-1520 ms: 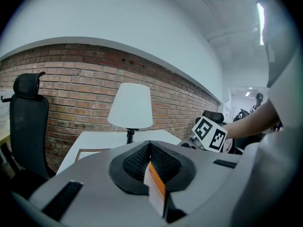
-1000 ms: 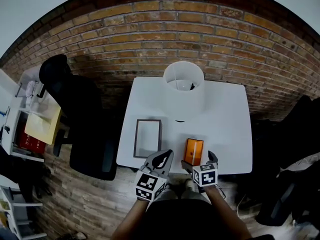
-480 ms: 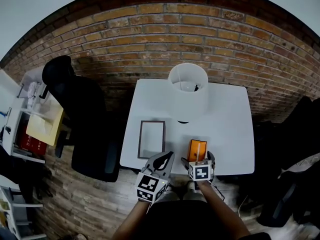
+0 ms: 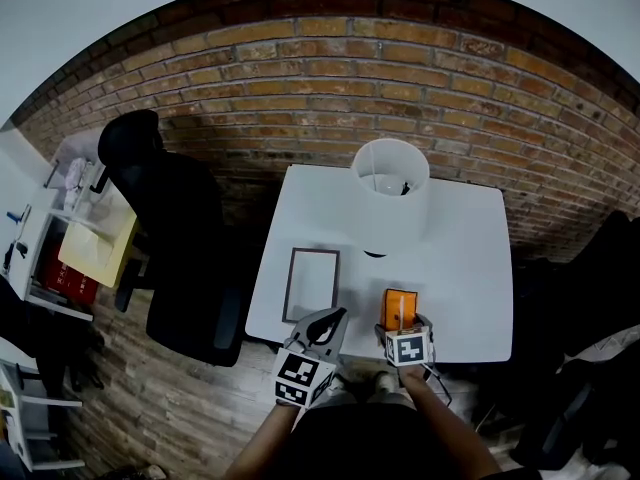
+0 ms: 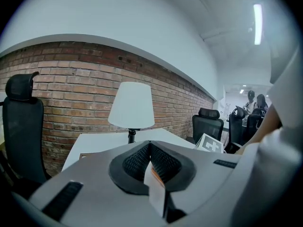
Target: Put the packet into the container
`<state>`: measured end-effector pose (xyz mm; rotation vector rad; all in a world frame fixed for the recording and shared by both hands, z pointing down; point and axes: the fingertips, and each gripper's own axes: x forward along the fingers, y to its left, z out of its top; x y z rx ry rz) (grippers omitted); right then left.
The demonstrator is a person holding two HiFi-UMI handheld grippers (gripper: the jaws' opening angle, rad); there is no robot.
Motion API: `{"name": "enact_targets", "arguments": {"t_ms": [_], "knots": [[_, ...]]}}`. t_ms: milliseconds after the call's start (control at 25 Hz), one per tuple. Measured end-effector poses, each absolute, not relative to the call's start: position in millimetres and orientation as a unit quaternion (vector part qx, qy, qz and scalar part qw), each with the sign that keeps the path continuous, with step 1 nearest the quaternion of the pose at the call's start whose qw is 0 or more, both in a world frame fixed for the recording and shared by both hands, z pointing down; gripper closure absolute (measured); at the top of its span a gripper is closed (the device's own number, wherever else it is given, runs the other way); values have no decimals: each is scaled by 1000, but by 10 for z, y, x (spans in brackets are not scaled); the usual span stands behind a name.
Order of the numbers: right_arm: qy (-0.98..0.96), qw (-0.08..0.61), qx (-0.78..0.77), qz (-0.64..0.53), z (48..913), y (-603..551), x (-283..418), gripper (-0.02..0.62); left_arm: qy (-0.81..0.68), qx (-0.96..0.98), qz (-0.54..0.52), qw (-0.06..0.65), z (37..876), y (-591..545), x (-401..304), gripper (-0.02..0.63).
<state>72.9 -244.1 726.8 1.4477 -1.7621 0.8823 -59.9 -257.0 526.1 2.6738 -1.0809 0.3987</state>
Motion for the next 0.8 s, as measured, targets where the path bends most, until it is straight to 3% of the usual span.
{"name": "enact_targets", "arguments": {"t_ms": [160,440,560,800], "knots": [[-706,353,533,306,7218,-2472,713,186,-329,930,103,129,5203,-2540,-533,600],[-772,339,465,271,6726,-2563,622,190,-261,954,69,127,5095,-2535,-404,591],[-805,350,413,244,6478,-2548,550,190,-232,961,55,140,5084,-2520,-331,418],[-866,397,251,173,6073,-2387,425,189,-179,977,77,81,5129,-2441,-234,170]]}}
